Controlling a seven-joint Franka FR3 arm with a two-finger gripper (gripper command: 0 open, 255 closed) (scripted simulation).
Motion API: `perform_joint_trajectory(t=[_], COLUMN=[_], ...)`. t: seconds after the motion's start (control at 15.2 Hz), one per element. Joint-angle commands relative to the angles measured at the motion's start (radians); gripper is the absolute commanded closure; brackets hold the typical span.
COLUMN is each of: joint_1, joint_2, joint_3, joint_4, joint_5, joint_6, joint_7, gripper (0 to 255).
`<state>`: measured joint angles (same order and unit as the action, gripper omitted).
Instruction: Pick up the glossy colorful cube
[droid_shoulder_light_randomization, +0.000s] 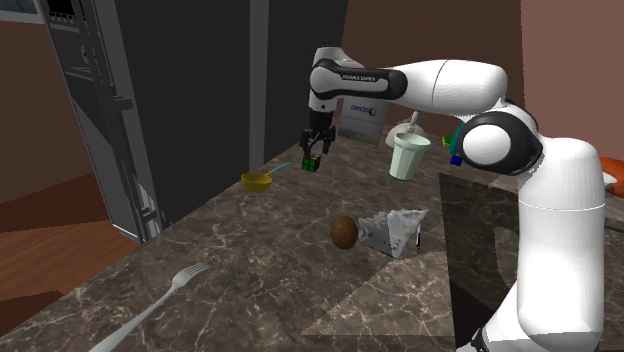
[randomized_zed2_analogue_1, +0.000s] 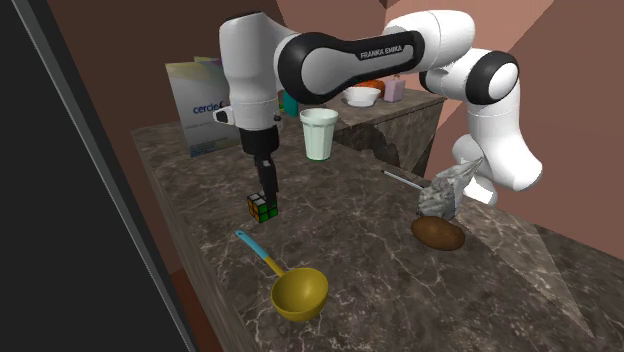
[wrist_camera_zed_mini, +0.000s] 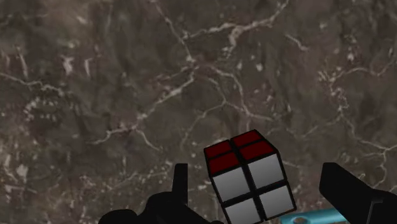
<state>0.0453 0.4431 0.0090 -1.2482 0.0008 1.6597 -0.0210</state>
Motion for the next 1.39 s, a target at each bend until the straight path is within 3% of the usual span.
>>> perform_joint_trajectory(t=[0.0,0.4,0.46,1.06,1.32], joint_1=[0.000,0.000,-0.001,0.000,0.000], joint_2=[0.006,0.003,0.000,0.003,0.006], joint_3=[0.000,0.000,0.000,0.000,0.000], joint_4=[-0.015,-0.082,-0.086,-0.082,-0.023], joint_5=[0.000,0.000,0.000,0.000,0.000], joint_6=[0.022,0.086,0.088,0.086,0.030], joint_7=[-0.001,-0.002,-0.002,-0.002,-0.001], gripper=[0,0,255,255,255])
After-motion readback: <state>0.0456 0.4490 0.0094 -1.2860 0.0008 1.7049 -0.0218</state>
